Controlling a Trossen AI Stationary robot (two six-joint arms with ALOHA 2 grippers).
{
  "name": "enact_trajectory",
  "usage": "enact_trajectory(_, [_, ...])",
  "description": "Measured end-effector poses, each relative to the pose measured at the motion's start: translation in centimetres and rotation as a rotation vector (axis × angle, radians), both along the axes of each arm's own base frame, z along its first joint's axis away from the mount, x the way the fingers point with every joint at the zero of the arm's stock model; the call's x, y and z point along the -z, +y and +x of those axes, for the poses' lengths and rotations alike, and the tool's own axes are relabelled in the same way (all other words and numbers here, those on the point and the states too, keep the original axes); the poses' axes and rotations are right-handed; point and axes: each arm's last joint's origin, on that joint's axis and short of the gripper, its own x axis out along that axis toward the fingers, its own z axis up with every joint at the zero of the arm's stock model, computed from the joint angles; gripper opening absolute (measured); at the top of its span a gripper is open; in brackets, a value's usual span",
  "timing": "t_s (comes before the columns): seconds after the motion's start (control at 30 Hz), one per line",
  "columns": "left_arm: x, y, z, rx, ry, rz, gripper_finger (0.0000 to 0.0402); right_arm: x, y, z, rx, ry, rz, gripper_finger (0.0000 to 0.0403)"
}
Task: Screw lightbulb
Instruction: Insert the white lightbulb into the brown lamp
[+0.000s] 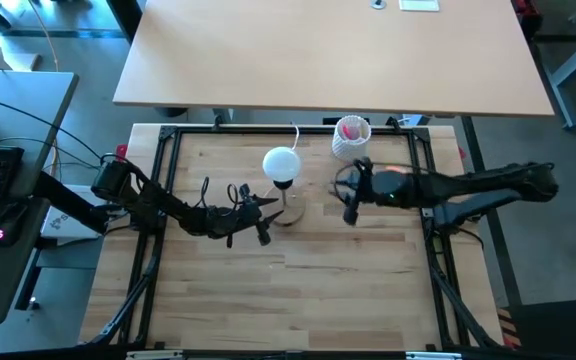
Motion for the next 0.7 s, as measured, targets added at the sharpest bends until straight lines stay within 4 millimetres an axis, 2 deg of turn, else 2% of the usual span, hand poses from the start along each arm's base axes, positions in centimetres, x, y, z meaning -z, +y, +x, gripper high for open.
enact_trajectory(0.2, [-0.4, 0.0, 0.0, -0.014, -0.042, -0.010, 0.0174, 3.2, 1.2, -0.9, -0.178, -0.223, 0.044, 0.0129])
enact_trajectory(0.37, [-1.1, 0.1, -0.1, -0.053, -0.057, 0.028, 0.0174, 3.2, 1.7, -0.8, -0.326, -0.324, 0.027, 0.0129])
enact_trajectory(0.53, [-2.4, -0.1, -0.6, -0.132, -0.063, 0.093, 0.0174, 2.8, 1.7, -0.1, -0.309, -0.452, 0.081, 0.0129])
enact_trajectory(0.7, [-3.1, -0.6, -1.2, -0.154, -0.034, 0.129, 0.0174, 3.4, 1.8, 0.7, -0.315, -0.468, 0.089, 0.0132])
